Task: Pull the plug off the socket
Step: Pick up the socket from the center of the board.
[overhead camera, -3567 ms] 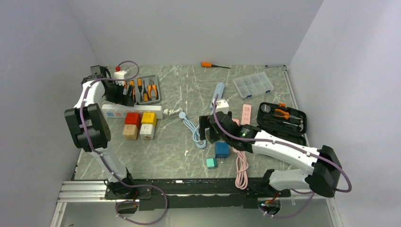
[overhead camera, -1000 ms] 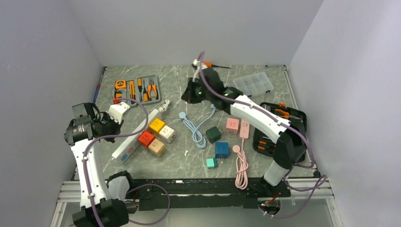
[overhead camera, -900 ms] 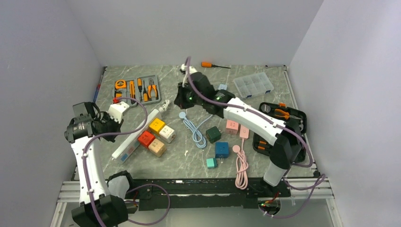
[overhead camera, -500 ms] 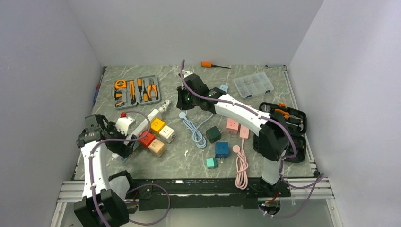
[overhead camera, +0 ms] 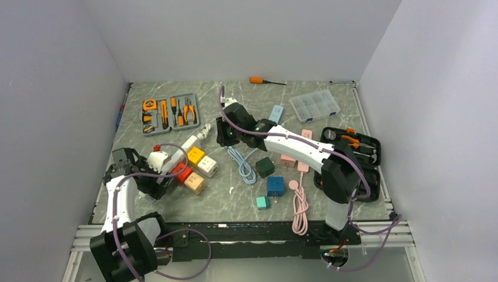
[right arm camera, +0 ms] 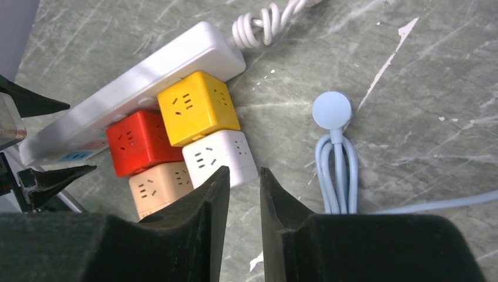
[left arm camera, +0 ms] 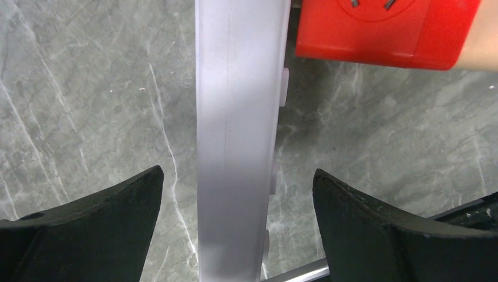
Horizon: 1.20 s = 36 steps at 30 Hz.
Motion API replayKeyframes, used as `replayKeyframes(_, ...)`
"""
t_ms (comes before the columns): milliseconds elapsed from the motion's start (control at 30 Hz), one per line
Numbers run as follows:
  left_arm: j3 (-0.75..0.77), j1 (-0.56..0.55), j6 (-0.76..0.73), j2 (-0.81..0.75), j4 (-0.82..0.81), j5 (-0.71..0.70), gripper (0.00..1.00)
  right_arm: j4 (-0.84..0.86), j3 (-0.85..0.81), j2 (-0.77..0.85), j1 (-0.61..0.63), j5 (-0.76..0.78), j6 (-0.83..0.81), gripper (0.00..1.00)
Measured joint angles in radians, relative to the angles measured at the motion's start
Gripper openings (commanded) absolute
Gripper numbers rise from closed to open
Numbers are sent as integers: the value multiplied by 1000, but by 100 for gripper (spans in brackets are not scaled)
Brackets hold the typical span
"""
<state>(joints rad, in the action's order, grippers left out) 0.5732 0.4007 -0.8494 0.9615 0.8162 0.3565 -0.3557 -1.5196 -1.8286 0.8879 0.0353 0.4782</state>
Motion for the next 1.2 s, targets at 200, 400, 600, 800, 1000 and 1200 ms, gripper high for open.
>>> replayKeyframes(200, -59, 0, 2, -2, -74, -11, 55, 28, 72, 40, 10, 18, -6, 36)
replayKeyframes(400, -45, -7, 16, 37, -89, 18, 12, 97, 140, 99, 52, 28, -39, 61)
replayKeyframes(600, -34, -8, 48, 26, -73, 23, 6, 161, 266, 187, 97, 35, -87, 69)
replayKeyframes(800, 97, -16, 71, -87, 85, 47, 1, 229, 291, 213, 156, 27, -141, 72)
replayKeyframes(1000, 248, -21, 69, -68, 212, 65, 2, 367, 307, 211, 222, -34, -219, 74)
replayKeyframes(1200, 250, -50, 76, -67, 273, 75, 2, 499, 307, 163, 228, -151, -249, 75)
